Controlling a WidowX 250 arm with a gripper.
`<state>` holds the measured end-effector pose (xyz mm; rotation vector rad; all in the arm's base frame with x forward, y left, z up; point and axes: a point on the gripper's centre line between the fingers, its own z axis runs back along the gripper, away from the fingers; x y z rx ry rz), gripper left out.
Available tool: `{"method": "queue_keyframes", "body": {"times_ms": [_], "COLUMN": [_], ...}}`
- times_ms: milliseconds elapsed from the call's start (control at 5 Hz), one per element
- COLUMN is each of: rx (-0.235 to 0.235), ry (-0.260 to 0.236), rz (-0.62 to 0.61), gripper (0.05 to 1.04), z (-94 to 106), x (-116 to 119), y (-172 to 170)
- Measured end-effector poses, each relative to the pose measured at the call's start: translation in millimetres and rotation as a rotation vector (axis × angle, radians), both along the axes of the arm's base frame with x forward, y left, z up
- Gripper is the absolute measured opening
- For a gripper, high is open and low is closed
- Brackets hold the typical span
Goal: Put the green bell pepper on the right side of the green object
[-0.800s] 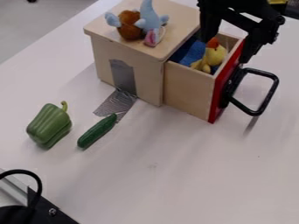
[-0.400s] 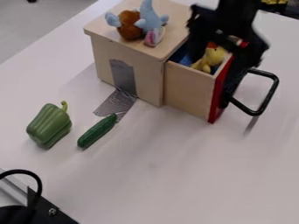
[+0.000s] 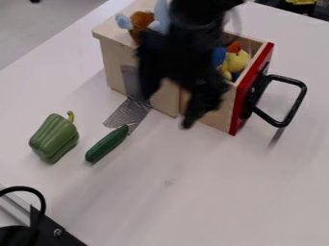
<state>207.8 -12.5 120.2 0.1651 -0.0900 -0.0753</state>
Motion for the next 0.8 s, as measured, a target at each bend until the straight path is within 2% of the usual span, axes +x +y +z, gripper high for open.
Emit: {"method": "queue_keyframes", "body": {"times_ms": [200, 400, 600, 800], "rx": [0.023, 0.016, 0.026, 0.034], "ry": [-0.002, -0.009, -0.012, -0.014], "rz": [0.043, 0.097, 0.132, 0.151], "gripper": [1.0, 1.0, 1.0, 1.0], "z": [-4.1, -17.3, -33.7, -46.8], "x": [-41, -67, -86, -93], "y": [33, 64, 96, 120]}}
